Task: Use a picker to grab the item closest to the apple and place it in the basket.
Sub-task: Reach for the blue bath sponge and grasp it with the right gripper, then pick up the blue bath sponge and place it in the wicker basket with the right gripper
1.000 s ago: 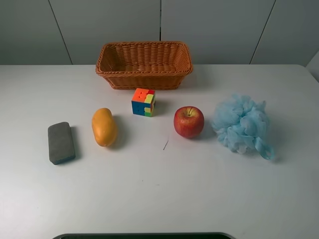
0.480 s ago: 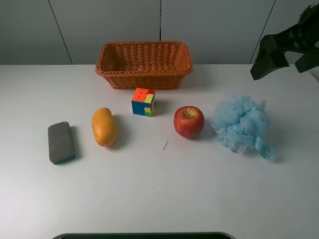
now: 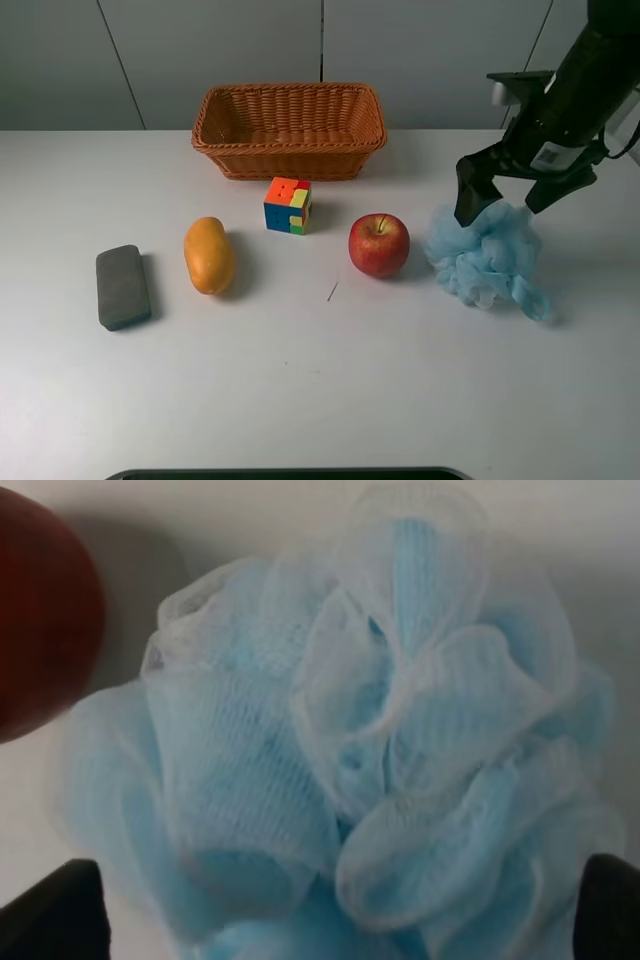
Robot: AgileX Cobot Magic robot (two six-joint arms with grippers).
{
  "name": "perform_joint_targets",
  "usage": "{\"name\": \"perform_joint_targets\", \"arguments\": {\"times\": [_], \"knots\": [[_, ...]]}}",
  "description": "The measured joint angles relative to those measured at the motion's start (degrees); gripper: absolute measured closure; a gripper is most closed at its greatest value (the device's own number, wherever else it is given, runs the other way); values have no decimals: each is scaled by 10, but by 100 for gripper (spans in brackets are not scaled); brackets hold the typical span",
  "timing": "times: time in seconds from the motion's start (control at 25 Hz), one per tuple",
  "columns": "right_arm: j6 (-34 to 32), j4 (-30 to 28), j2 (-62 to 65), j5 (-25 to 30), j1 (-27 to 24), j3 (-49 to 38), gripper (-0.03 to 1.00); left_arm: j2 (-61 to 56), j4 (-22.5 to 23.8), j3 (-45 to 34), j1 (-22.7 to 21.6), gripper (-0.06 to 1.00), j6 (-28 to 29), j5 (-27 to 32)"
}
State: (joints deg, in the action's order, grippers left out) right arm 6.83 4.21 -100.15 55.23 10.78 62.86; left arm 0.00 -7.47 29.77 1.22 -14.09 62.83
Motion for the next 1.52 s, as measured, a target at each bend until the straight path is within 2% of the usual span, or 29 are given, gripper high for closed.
{"name": "perform_joint_targets", "arguments": {"times": [0.28, 0.6, 0.68, 0.72, 0.76, 1.12, 1.24, 1.52], "knots": [[5, 0, -89, -31, 0, 2, 27, 0, 0, 0, 0, 22, -1, 0], [7, -1, -143, -35, 0, 3, 28, 0, 0, 0, 0, 22, -2, 0], [9, -1, -144, -35, 0, 3, 37, 0, 0, 0, 0, 22, -2, 0], [9, -3, -144, -35, 0, 3, 47, 0, 0, 0, 0, 22, -2, 0], [9, -3, -144, -34, 0, 3, 52, 0, 0, 0, 0, 22, -2, 0], [10, -8, -143, -30, 0, 3, 52, 0, 0, 0, 0, 22, -2, 0], [9, -19, -134, -11, 0, 13, 52, 0, 0, 0, 0, 22, -2, 0], [6, -33, -95, 83, 0, 81, 55, 0, 0, 0, 0, 22, -2, 0]]}}
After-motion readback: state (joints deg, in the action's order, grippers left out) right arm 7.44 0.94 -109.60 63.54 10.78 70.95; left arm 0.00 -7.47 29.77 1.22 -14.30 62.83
